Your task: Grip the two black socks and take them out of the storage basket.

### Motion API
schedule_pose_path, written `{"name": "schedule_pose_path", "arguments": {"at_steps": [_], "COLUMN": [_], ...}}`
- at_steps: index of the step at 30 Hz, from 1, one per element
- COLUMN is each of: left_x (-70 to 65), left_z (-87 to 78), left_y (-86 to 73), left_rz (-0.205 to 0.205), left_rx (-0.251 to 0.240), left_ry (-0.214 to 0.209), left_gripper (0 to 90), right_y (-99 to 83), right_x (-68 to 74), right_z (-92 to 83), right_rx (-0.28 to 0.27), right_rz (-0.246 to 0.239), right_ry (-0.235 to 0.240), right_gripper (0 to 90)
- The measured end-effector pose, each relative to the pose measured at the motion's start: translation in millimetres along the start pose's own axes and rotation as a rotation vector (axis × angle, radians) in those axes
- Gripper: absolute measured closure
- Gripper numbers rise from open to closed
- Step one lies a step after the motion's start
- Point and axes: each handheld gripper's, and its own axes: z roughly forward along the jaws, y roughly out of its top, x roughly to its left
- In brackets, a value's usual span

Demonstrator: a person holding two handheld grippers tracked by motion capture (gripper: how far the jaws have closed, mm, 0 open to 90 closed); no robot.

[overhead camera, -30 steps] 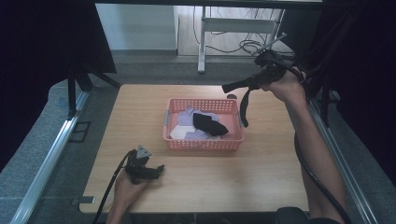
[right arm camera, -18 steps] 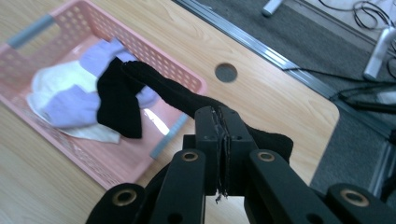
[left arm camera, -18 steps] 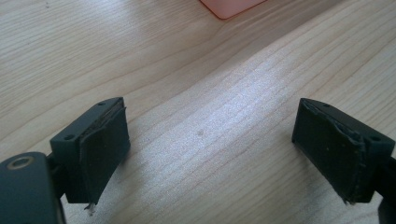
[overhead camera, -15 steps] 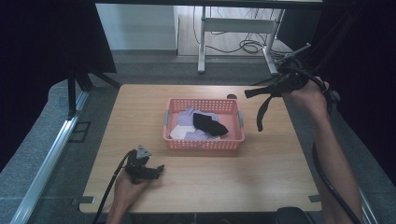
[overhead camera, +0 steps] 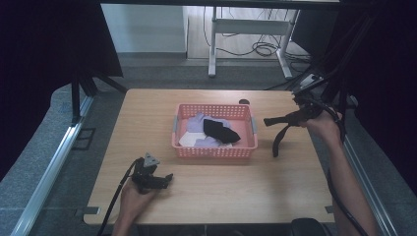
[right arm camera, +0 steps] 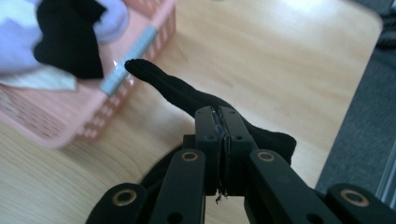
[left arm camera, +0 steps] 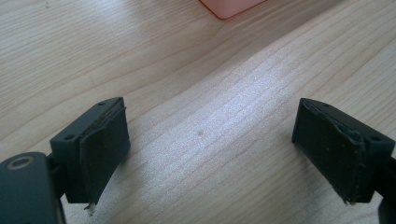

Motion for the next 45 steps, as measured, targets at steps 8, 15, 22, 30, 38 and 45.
{"name": "schedule_pose_path", "arguments": {"at_steps": [8,15,22,30,38,45], "left_x": [-0.2,-0.7,-0.5,-0.6,0.1,0.0], "left_z": [-0.1,0.3,0.3,0.3,0.0,0.0], "left_y": [0.0,-0.1,-0.1,-0.1,0.0,0.0], "left_rz": [-0.003,-0.009,-0.007,-0.008,0.001,0.000], "left_rx": [0.001,-0.005,-0.006,-0.004,0.000,0.000], "left_ry": [0.000,0.000,0.000,0.000,0.000,0.000], "left_gripper": [10.6,10.6,10.6,10.6,10.6,10.6], "right_y": [-34.4,-62.7,-85.2,-62.0,-17.8,20.0], "right_x": [-8.7,-7.2,-6.8,-3.1,18.3,56.8], "right_z": [31.6,57.1,76.0,44.1,25.9,36.3], "right_rx": [0.056,0.107,0.138,0.029,-0.041,-0.058], "right_rz": [0.047,0.062,0.084,0.054,0.002,-0.084], "right_ry": [0.028,0.045,0.092,0.086,0.106,0.146], "right_gripper": [87.4,86.8,81.8,59.7,47.2,43.2]}}
